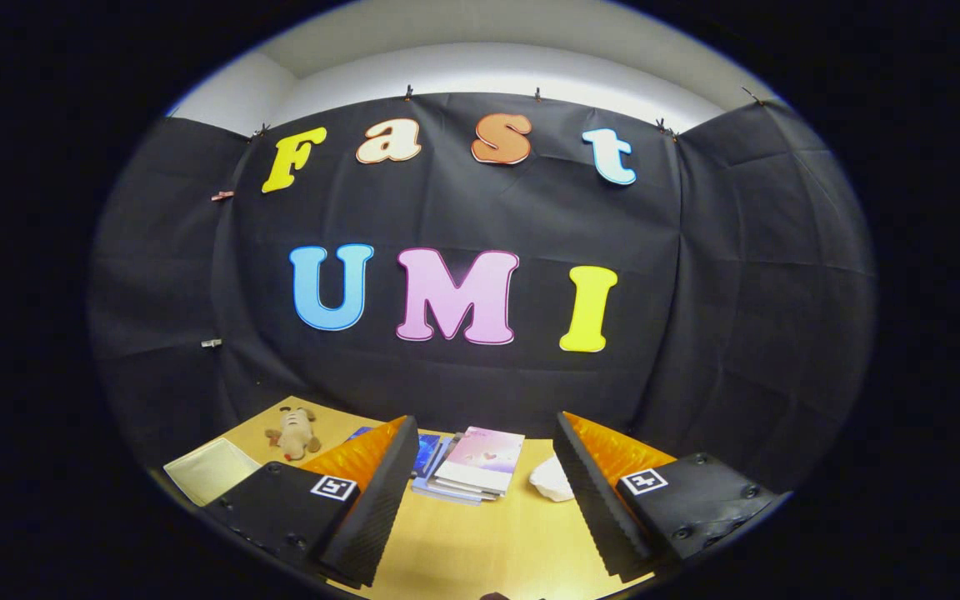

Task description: Open the storage box then place both shoes into the box .Put the left shoe in first, then the right shoe, with the right side of both shoes facing outward in a uniform manner.

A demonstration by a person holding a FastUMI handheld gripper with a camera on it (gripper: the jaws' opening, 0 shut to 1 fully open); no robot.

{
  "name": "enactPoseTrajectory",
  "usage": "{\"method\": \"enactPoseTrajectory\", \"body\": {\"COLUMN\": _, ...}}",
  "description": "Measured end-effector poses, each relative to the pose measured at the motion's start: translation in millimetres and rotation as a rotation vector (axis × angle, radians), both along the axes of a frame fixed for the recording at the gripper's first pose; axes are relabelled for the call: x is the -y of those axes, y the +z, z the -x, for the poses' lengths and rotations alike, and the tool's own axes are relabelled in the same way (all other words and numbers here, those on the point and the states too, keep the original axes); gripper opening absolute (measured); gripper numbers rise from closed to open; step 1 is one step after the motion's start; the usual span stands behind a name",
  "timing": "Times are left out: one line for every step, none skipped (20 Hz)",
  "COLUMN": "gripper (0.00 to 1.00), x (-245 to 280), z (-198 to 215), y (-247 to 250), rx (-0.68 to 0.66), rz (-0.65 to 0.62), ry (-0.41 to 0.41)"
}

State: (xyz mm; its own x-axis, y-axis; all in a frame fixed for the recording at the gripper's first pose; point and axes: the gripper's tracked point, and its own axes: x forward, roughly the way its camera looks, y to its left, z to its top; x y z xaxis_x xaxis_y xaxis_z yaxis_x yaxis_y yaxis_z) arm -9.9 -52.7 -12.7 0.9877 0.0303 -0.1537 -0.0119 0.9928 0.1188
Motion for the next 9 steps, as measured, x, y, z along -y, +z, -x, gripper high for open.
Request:
{"method": "enactPoseTrajectory", "body": {"gripper": 0.98, "x": 5.2, "z": 2.4, "y": -2.8, "rx": 0.003, "rz": 0.000, "ry": 0.002}}
{"method": "enactPoseTrajectory", "body": {"gripper": 0.98, "x": 8.2, "z": 4.0, "y": -5.3, "rx": 0.000, "rz": -0.003, "ry": 0.006}}
{"method": "enactPoseTrajectory", "body": {"gripper": 0.98, "x": 10.7, "z": 5.1, "y": -7.7, "rx": 0.000, "rz": -0.005, "ry": 0.008}}
{"method": "enactPoseTrajectory", "body": {"gripper": 0.98, "x": 13.8, "z": 6.0, "y": -12.0, "rx": -0.006, "rz": -0.008, "ry": 0.009}}
{"method": "enactPoseTrajectory", "body": {"gripper": 0.97, "x": 16.4, "z": 5.9, "y": -15.3, "rx": -0.008, "rz": -0.013, "ry": 0.012}}
{"method": "enactPoseTrajectory", "body": {"gripper": 0.96, "x": 18.2, "z": 5.4, "y": -18.8, "rx": -0.013, "rz": -0.017, "ry": 0.015}}
{"method": "enactPoseTrajectory", "body": {"gripper": 0.96, "x": 19.9, "z": 4.7, "y": -21.5, "rx": -0.014, "rz": -0.021, "ry": 0.018}}
{"method": "enactPoseTrajectory", "body": {"gripper": 0.96, "x": 20.6, "z": 3.9, "y": -23.4, "rx": -0.014, "rz": -0.022, "ry": 0.021}}
{"method": "enactPoseTrajectory", "body": {"gripper": 0.96, "x": 22.3, "z": 2.6, "y": -25.7, "rx": -0.016, "rz": -0.020, "ry": 0.024}}
